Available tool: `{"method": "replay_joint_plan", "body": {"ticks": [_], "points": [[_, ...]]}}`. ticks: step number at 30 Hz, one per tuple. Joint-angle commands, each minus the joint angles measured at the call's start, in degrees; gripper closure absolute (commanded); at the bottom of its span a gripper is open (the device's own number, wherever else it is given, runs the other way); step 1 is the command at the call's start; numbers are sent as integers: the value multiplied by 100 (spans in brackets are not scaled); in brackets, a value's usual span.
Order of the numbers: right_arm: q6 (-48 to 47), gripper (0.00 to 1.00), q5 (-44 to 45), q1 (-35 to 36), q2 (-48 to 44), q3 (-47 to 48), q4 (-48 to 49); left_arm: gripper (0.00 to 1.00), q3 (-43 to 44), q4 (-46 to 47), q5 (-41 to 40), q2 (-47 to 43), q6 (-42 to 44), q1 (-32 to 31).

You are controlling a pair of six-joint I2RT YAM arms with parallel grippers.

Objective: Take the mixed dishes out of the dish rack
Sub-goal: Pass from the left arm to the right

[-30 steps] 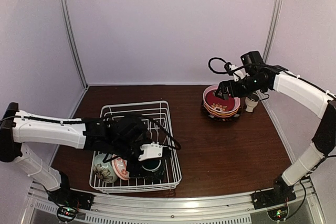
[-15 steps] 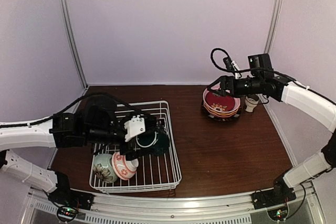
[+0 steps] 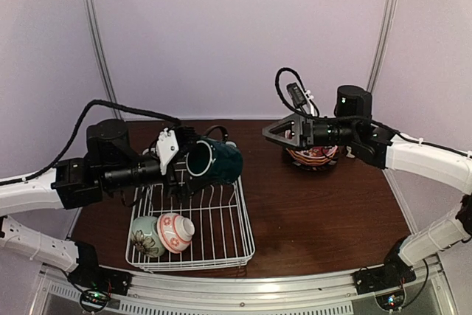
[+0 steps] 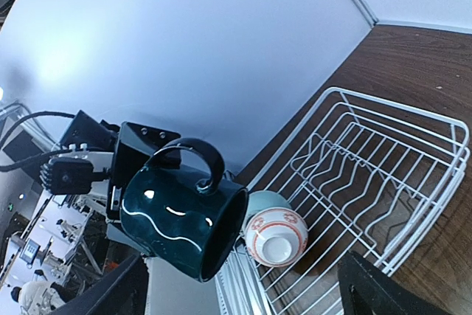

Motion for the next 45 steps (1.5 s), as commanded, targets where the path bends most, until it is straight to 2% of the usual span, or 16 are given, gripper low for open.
{"method": "replay_joint_plan", "body": {"ticks": [1,7,16,24,31,35,40,42,45], "points": [[592,11,-322,334,140,-41,1027,38,174,1183,-51,-224,-149,35],[1546,15,-582,693,418,-222,2321,39,27,1598,-55,-319,-190,30],[1887,28,-740,1117,576,-130,2882,39,-202,2091,0,-402,-237,30],[2373,47,-860,1477,845,-14,3608,39,-411,2538,164,-403,-276,35],[3167,60,-879,1600,1070,-11,4720,39,-596,2899,363,-344,-342,31],[3619,71,-864,1607,1164,-21,5326,39,-639,2942,346,-331,-355,31],[3637,84,-830,1605,1175,12,5228,32,-667,2892,286,-372,-402,38],[3529,88,-812,1605,1159,36,5060,24,-675,2838,258,-391,-432,34],[3377,99,-795,1590,1119,70,4850,15,-729,2767,183,-445,-471,34]]}}
